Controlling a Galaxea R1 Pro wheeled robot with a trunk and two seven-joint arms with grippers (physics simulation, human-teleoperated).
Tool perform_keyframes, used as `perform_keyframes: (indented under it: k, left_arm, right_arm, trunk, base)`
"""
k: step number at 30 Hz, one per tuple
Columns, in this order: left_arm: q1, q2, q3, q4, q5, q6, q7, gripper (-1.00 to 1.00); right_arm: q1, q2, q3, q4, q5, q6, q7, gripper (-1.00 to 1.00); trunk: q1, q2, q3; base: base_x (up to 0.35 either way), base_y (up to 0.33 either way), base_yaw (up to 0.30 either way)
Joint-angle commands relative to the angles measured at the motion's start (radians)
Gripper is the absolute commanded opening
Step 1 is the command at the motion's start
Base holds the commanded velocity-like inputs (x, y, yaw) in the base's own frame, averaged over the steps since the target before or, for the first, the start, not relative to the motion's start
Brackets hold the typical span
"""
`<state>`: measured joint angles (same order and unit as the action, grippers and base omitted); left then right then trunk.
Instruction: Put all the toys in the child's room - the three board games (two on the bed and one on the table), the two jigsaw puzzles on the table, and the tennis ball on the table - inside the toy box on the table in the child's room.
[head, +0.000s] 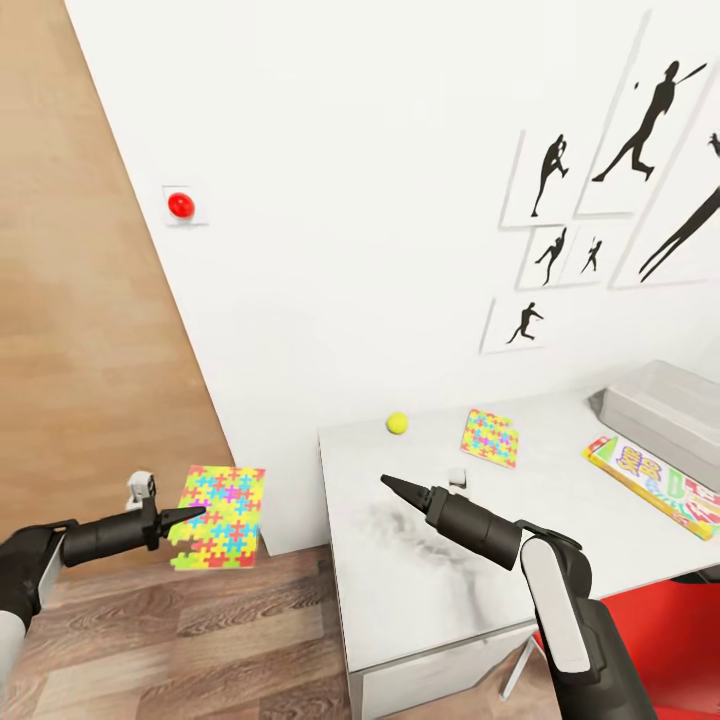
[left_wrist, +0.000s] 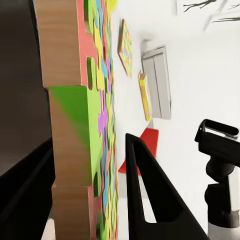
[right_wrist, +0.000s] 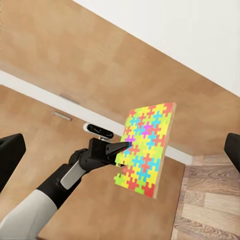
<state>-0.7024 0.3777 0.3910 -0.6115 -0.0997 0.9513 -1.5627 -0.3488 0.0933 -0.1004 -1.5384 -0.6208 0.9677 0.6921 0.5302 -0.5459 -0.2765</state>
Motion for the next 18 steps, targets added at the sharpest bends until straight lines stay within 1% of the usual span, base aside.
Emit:
perform_keyframes:
  k: [1,3,5,12,18]
  left_arm:
    - [-0.001,0.006,0.003,-0.001,-0.011,0.010,-0.008,-1.00]
    - [-0.002,0.020,0.003,0.000,-0.012,0.010,-0.008,-1.00]
    - [-0.002,0.026,0.003,0.000,-0.012,0.011,-0.008,-1.00]
    - [-0.002,0.029,0.003,0.001,-0.013,0.011,-0.008,-1.00]
    - [-0.002,0.030,0.003,0.001,-0.013,0.011,-0.008,-1.00]
  right_arm:
    - [-0.001,0.001,-0.002,0.000,0.004,0.005,0.006,1.00]
    - [-0.001,0.001,-0.002,0.000,0.004,0.005,0.006,1.00]
    - [-0.001,0.002,-0.002,0.000,0.004,0.005,0.006,1.00]
    - [-0.001,-0.001,-0.004,0.000,-0.002,0.005,0.006,1.00]
    - [-0.001,0.001,-0.004,-0.001,-0.006,0.005,0.008,1.00]
  trunk:
    - [-0.004,0.006,0.002]
    - [-0.011,0.020,0.008]
    - [-0.019,0.034,0.014]
    - [-0.046,0.083,0.036]
    - [-0.069,0.125,0.055]
  base:
    - [0.000,0.000,0.000]
    - [0.000,0.000,0.000]
    - [-0.044,0.000,0.000]
    - [-0.209,0.000,0.000]
    - [-0.039,0.000,0.000]
